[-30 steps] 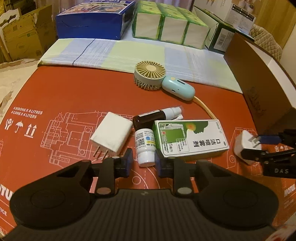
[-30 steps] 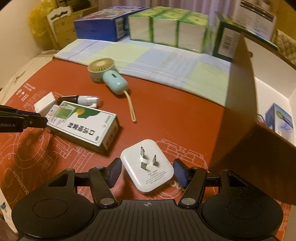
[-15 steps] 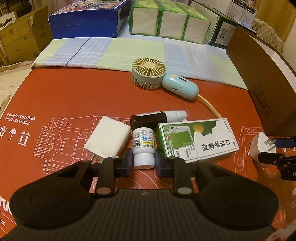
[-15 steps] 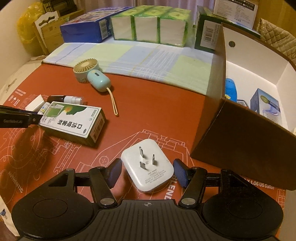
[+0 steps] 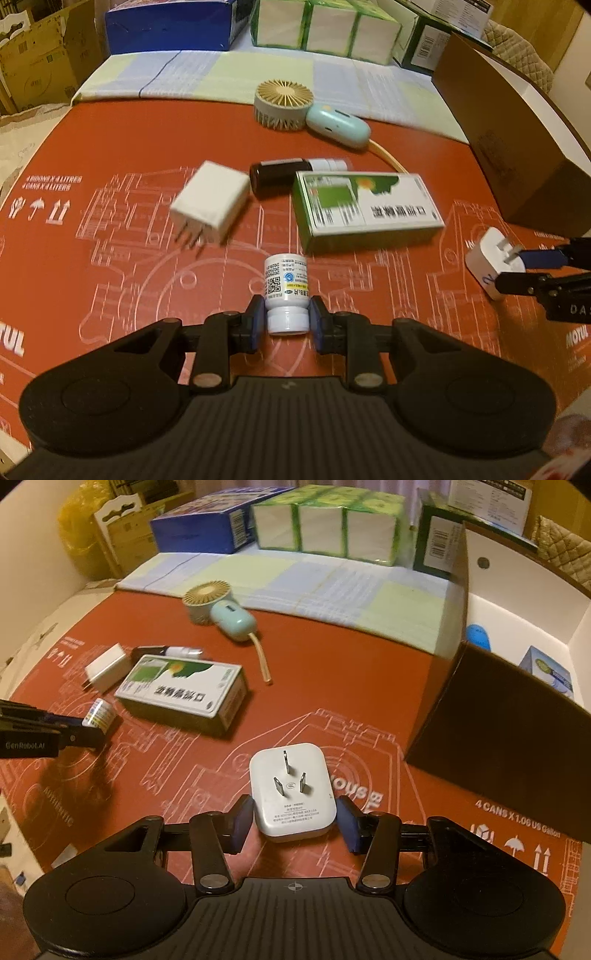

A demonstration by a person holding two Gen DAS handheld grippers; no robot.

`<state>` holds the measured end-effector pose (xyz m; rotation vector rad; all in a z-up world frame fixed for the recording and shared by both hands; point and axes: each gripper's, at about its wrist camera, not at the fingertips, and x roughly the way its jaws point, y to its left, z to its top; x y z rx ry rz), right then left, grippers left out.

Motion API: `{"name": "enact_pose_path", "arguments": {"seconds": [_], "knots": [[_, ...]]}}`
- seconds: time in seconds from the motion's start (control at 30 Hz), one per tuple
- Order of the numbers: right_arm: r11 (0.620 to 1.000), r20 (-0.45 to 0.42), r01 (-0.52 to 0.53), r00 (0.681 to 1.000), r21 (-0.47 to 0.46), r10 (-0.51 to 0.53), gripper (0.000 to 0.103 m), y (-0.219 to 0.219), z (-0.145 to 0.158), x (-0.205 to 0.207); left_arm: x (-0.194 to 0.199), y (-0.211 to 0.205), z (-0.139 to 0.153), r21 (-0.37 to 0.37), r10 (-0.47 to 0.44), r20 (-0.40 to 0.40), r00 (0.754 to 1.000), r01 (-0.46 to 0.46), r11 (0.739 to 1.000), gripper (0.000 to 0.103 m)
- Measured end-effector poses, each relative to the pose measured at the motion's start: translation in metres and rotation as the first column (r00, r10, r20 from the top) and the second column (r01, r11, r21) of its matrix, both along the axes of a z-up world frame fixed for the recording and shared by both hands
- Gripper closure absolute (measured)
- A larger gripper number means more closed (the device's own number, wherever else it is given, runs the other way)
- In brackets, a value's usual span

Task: Organize rigid objects
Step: 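Lift the pill bottle with the left gripper while the right gripper grasps the white plug adapter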

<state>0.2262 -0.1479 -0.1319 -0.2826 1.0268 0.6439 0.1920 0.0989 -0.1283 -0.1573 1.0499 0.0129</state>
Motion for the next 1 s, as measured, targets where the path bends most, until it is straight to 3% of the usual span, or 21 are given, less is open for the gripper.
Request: {"name": "enact_pose_path", "arguments": {"seconds": [0.1, 0.27, 0.37, 0.6, 0.73, 1.0], "knots": [[1.0, -0.02, -0.013, 1.0, 0.016, 0.014, 0.056, 0.001, -0.001, 0.0, -0.002, -0.001, 0.0, -0.001, 0.004, -0.004, 1.0, -0.004, 1.0, 0.081], [1.0, -0.029, 0.001, 1.0, 0.012, 0.0, 0.044, 0.004, -0.007, 0.006, 0.002, -0.005, 0.0, 0.004, 0.005, 0.0, 1.0, -0.005, 1.0, 0.08], [1.0, -0.021, -0.014, 1.0, 0.012, 0.015, 0.043, 0.008, -0.008, 0.009, 0.007, -0.009, -0.002, 0.018, 0.0, -0.003, 1.0, 0.0, 1.0, 0.079], [0.999, 0.003, -0.036, 0.999, 0.017, 0.036, 0.044, 0.016, -0.012, 0.014, 0.013, -0.014, -0.005, 0.037, -0.006, -0.012, 1.0, 0.007, 0.999, 0.08], [0.999, -0.013, -0.038, 0.999, 0.005, 0.038, 0.056, 0.018, -0.017, 0.015, 0.014, -0.016, -0.005, 0.046, -0.006, -0.015, 1.0, 0.007, 0.999, 0.081], [0.999, -0.01, -0.04, 0.999, 0.002, 0.04, 0.057, 0.017, -0.017, 0.013, 0.014, -0.019, -0.005, 0.046, -0.009, -0.019, 1.0, 0.01, 0.999, 0.081]]}}
